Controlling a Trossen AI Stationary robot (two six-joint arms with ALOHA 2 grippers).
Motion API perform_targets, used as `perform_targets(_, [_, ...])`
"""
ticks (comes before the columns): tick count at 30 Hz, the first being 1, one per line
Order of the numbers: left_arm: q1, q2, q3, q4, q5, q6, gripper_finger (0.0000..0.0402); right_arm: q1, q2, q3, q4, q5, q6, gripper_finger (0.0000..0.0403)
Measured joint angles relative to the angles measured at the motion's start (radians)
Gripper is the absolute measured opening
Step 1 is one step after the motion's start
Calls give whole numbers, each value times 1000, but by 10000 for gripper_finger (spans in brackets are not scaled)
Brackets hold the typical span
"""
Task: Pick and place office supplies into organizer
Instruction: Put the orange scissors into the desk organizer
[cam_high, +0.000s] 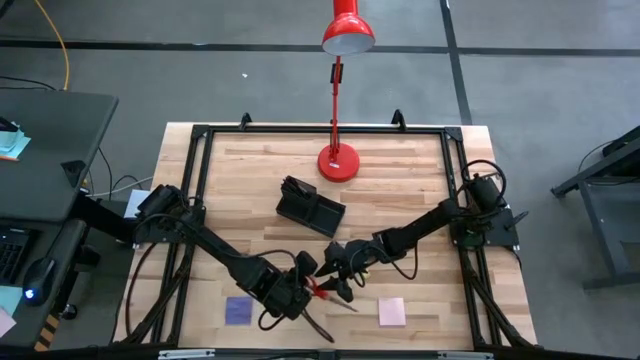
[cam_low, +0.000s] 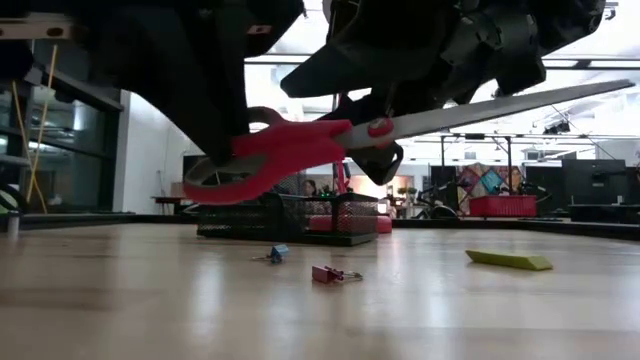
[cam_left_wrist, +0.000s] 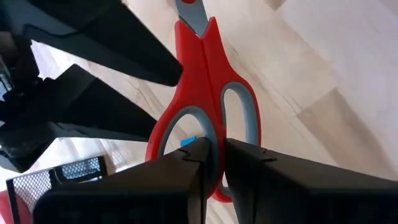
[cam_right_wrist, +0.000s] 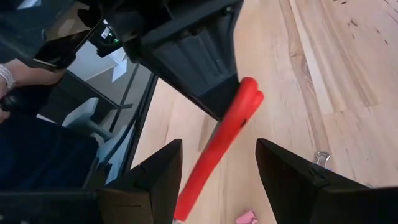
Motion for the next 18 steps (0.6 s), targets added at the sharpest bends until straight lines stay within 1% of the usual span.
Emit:
perform_targets(6, [11, 0, 0, -3, 7, 17, 19, 0, 0, 0, 0, -11, 0, 197])
perform_targets(8, [16, 0, 0, -7, -18, 25, 24, 1, 0, 0, -6, -19, 3, 197])
perform_targets(11, [18, 0, 0, -3, -20, 26, 31, 5, 0, 0, -13, -3, 9, 197])
perform_targets(18, [22, 0, 0, -2, -39, 43, 22, 5, 0, -1, -26, -1, 18, 197])
